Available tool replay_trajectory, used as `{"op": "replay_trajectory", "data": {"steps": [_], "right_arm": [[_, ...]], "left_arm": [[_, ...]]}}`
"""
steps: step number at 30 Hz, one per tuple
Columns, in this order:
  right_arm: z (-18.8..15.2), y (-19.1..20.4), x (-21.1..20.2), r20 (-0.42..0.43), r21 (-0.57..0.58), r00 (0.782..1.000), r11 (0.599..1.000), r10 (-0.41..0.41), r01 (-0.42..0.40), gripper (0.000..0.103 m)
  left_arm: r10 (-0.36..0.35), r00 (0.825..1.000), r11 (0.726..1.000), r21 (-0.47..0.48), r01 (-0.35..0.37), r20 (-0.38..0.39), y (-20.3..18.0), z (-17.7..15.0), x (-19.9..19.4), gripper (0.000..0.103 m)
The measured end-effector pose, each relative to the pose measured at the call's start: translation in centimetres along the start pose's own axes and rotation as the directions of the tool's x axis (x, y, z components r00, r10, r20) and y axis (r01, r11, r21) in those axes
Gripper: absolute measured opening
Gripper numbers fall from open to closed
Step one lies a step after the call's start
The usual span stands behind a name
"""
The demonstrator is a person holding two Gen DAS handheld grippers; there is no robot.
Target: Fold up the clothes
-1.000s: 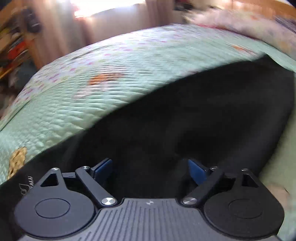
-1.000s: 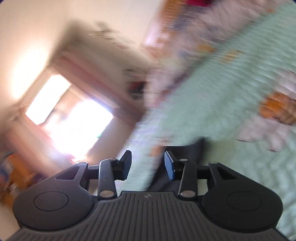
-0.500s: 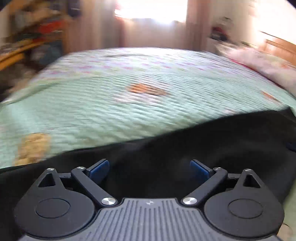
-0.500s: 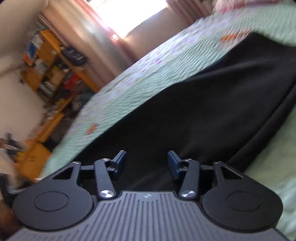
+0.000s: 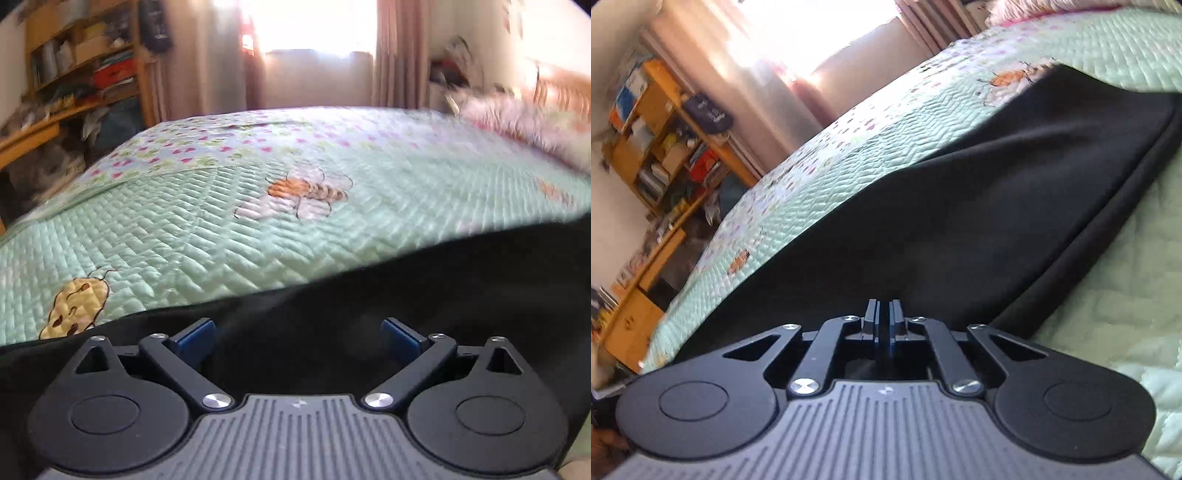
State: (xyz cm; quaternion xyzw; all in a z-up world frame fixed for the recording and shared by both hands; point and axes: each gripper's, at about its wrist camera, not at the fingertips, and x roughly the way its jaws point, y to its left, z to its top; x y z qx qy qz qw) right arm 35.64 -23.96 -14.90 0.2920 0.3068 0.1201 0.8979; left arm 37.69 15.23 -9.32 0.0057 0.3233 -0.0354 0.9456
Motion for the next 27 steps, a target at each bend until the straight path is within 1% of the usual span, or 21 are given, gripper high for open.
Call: {"op": "replay_trajectory", "data": {"steps": [1,2,3,4,5,6,7,9,10,12,13,14,15,18,20,22,23,24,25,26,27], "right_arm": [[0.1,-0.2,0.1,0.002,0.003,1.000,1.000,-0.012,0.012,0.004],[0.2,-0.5,0.2,0.004,0.005,1.000,1.000,-0.023,0.023,0.004],[0.2,-0.7,0.2,0.006,0.008,0.999,0.999,-0.035,0.035,0.004],[0.3,-1.0,0.3,0.008,0.011,0.999,0.999,-0.046,0.046,0.004],[0.4,-1.2,0.4,0.010,0.014,0.998,0.998,-0.055,0.055,0.004],[0.2,-1.4,0.4,0.010,0.026,0.999,0.999,-0.047,0.047,0.004],[0.0,-1.4,0.5,0.010,0.035,0.999,0.999,-0.041,0.041,0.004],[-0.6,-1.0,0.7,0.013,0.034,0.999,0.999,-0.041,0.040,0.004],[-0.7,-0.9,0.7,0.014,0.030,0.999,0.999,-0.043,0.042,0.004],[-0.9,-0.9,0.2,0.018,0.028,0.999,0.999,-0.044,0.043,0.004],[-1.0,-1.0,0.1,0.019,0.032,0.999,0.999,-0.041,0.040,0.004],[-1.1,-1.0,0.1,0.020,0.038,0.999,0.999,-0.039,0.038,0.004],[-1.2,-1.0,0.2,0.021,0.042,0.999,0.998,-0.037,0.036,0.004],[-1.4,-1.0,0.1,0.024,0.042,0.999,0.998,-0.038,0.037,0.004],[-1.4,-1.0,0.2,0.026,0.043,0.999,0.998,-0.036,0.035,0.004],[-1.4,-1.1,0.3,0.028,0.045,0.999,0.998,-0.034,0.032,0.004],[-1.4,-1.1,0.3,0.029,0.045,0.999,0.999,-0.032,0.031,0.004],[-1.4,-1.1,0.4,0.030,0.044,0.999,0.999,-0.030,0.028,0.004],[-1.4,-1.2,0.4,0.031,0.043,0.999,0.999,-0.023,0.022,0.004],[-1.4,-1.3,0.4,0.031,0.046,0.999,0.999,-0.020,0.019,0.004],[-1.4,-1.4,0.3,0.031,0.049,0.999,0.999,-0.017,0.016,0.004]], "left_arm": [[-0.039,0.999,0.999,-0.031,0.039,0.005,0.8,0.2,0.0,0.097],[-0.009,1.000,1.000,-0.028,0.008,-0.019,1.5,0.1,0.7,0.096],[0.104,0.992,0.995,0.012,-0.104,-0.078,2.1,-0.4,2.0,0.096],[0.159,0.985,0.987,0.020,-0.158,-0.070,3.1,-0.6,2.3,0.102],[0.213,0.975,0.977,0.027,-0.211,-0.063,4.2,-0.8,2.7,0.102],[0.222,0.974,0.975,-0.004,-0.223,-0.053,5.2,-0.5,2.4,0.094],[0.232,0.972,0.972,-0.036,-0.234,-0.042,6.1,-0.2,2.2,0.092],[0.290,0.957,0.955,-0.061,-0.289,0.013,6.8,0.3,0.7,0.085],[0.317,0.948,0.947,-0.076,-0.314,0.040,7.1,0.5,-0.1,0.085],[0.206,0.976,0.963,-0.191,-0.189,0.071,9.2,0.6,-2.3,0.085],[0.133,0.991,0.967,-0.224,-0.124,0.022,10.0,0.4,-2.7,0.085],[0.057,0.998,0.965,-0.256,-0.062,-0.025,10.7,0.3,-3.0,0.085],[0.014,0.996,0.978,-0.204,-0.033,-0.093,10.7,-0.2,-2.9,0.085],[0.078,0.985,0.997,-0.012,-0.080,-0.154,10.5,-2.7,-2.4,0.081],[0.154,0.984,0.987,-0.036,-0.158,-0.092,12.4,-3.4,-1.6,0.080],[0.225,0.974,0.966,-0.118,-0.228,-0.042,14.2,-3.1,-0.7,0.060],[0.272,0.962,0.955,-0.118,-0.274,-0.025,14.2,-2.6,-0.6,0.056],[0.320,0.947,0.940,-0.117,-0.319,-0.009,14.3,-2.1,-0.4,0.071],[0.397,0.918,0.913,-0.102,-0.396,-0.008,14.1,-1.5,-0.1,0.088],[0.417,0.909,0.903,-0.111,-0.414,0.000,14.0,-1.2,-0.3,0.085],[0.363,0.932,0.920,-0.160,-0.358,0.004,14.3,-1.0,-1.1,0.073]]}}
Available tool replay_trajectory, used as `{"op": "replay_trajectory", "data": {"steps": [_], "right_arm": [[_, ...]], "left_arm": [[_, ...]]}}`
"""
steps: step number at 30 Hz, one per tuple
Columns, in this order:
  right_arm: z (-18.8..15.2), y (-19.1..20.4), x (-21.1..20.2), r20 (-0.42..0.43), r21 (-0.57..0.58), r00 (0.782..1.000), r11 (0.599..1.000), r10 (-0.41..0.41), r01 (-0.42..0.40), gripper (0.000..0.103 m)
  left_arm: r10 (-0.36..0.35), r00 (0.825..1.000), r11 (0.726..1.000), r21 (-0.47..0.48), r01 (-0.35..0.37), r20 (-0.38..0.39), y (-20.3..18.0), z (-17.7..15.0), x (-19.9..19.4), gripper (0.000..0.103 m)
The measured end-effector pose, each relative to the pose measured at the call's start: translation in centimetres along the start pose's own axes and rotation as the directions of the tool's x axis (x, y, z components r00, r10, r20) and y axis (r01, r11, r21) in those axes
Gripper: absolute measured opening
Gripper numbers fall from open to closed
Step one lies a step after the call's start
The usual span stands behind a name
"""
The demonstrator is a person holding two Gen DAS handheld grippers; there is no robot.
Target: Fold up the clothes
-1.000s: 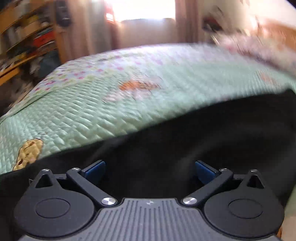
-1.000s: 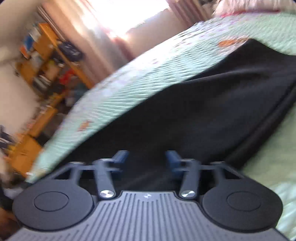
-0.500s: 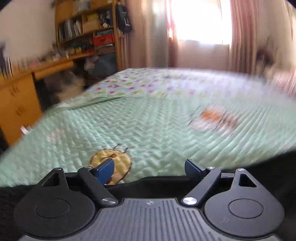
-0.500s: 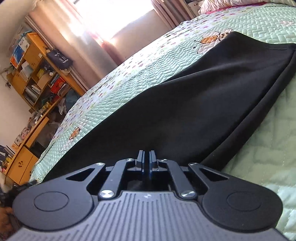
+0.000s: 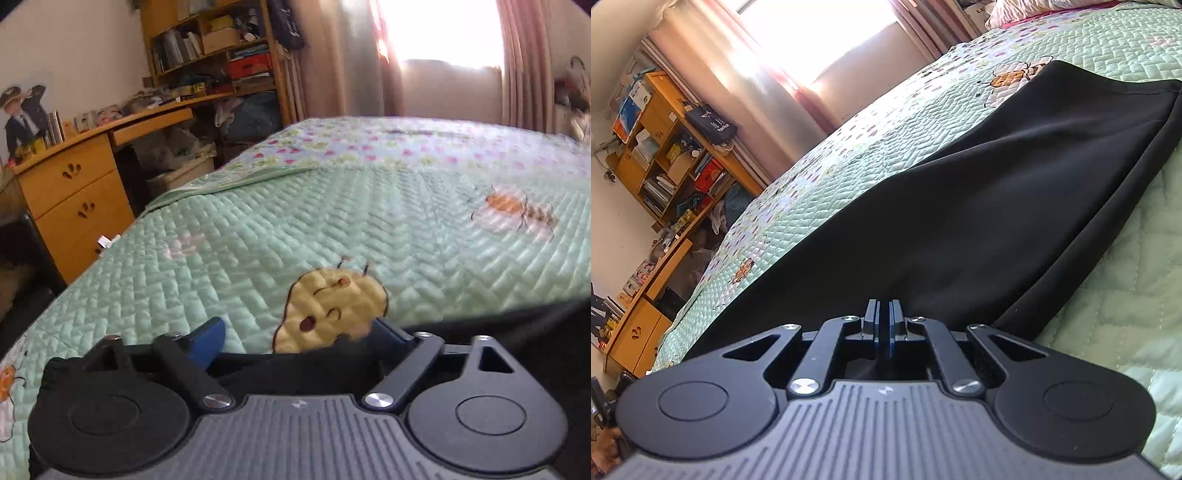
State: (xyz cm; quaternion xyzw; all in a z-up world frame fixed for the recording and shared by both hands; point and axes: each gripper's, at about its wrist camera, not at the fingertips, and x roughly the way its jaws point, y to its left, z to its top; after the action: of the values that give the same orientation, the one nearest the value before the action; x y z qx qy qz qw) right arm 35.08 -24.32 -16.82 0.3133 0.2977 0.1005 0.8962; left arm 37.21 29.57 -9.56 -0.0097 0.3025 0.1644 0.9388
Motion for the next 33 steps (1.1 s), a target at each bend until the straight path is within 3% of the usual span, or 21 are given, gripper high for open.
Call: {"op": "replay_trajectory", "data": {"steps": [2,7,10,11,13,16,17,20,22,23,24,28,29,31,33], "right_arm": [[0.0,-0.2,0.0,0.000,0.007,1.000,1.000,0.006,-0.006,0.004],[-0.1,-0.3,-0.1,0.000,0.014,1.000,1.000,0.010,-0.010,0.004],[-0.1,-0.4,-0.2,0.001,0.015,1.000,1.000,0.010,-0.010,0.004],[-0.1,-0.4,-0.2,0.001,0.016,1.000,1.000,0.011,-0.011,0.004],[-0.1,-0.5,-0.2,0.001,0.018,1.000,1.000,0.013,-0.013,0.004],[-0.1,-0.8,-0.2,0.005,0.035,1.000,0.999,0.024,-0.024,0.004],[0.0,-0.9,-0.2,0.006,0.040,1.000,0.999,0.026,-0.026,0.004],[-0.1,-0.5,-0.4,0.004,0.031,1.000,0.999,0.023,-0.023,0.005],[-0.4,1.9,-0.9,-0.032,-0.012,0.994,0.994,0.107,-0.107,0.016],[-0.6,3.1,-1.2,-0.052,-0.033,0.988,0.988,0.147,-0.149,0.031],[-0.8,4.3,-1.4,-0.072,-0.053,0.980,0.980,0.187,-0.191,0.041],[-1.6,9.2,-2.4,-0.165,-0.118,0.925,0.924,0.343,-0.363,0.045],[-2.5,10.3,-2.0,-0.215,-0.092,0.882,0.890,0.419,-0.446,0.044],[-4.4,12.5,-1.1,-0.308,-0.029,0.775,0.809,0.551,-0.587,0.044],[-6.2,13.1,0.9,-0.389,-0.017,0.760,0.821,0.520,-0.571,0.043]], "left_arm": [[-0.103,0.995,0.991,-0.085,0.102,-0.005,1.0,0.4,-1.6,0.070],[-0.230,0.972,0.957,-0.189,0.218,-0.044,4.4,-2.1,-6.0,0.079],[-0.045,0.995,0.993,-0.110,0.035,-0.093,5.3,-3.5,-3.6,0.075],[0.020,0.995,0.996,-0.084,-0.028,-0.103,5.6,-3.8,-2.6,0.076],[0.105,0.990,0.991,-0.075,-0.112,-0.093,5.3,-2.6,-1.2,0.089],[0.184,0.978,0.979,-0.068,-0.191,-0.097,4.0,-0.8,-0.6,0.089],[0.178,0.979,0.979,-0.088,-0.186,-0.098,3.7,-0.6,-1.0,0.089],[0.042,0.995,0.989,-0.139,-0.054,-0.091,3.2,-0.9,-4.2,0.089],[-0.042,0.997,0.986,-0.161,0.030,-0.069,2.6,-1.9,-7.1,0.091],[-0.087,0.995,0.987,-0.143,0.079,-0.049,1.4,-2.6,-8.8,0.091],[-0.132,0.991,0.984,-0.123,0.127,-0.029,0.2,-3.4,-10.5,0.092],[-0.308,0.951,0.952,-0.009,0.307,-0.020,-4.7,-5.7,-13.6,0.096],[-0.309,0.950,0.950,0.040,0.311,-0.036,-6.1,-6.1,-13.3,0.097],[-0.310,0.948,0.939,0.136,0.317,-0.068,-8.7,-6.8,-12.7,0.099],[-0.293,0.946,0.943,0.119,0.310,-0.138,-9.3,-8.1,-10.6,0.101]]}}
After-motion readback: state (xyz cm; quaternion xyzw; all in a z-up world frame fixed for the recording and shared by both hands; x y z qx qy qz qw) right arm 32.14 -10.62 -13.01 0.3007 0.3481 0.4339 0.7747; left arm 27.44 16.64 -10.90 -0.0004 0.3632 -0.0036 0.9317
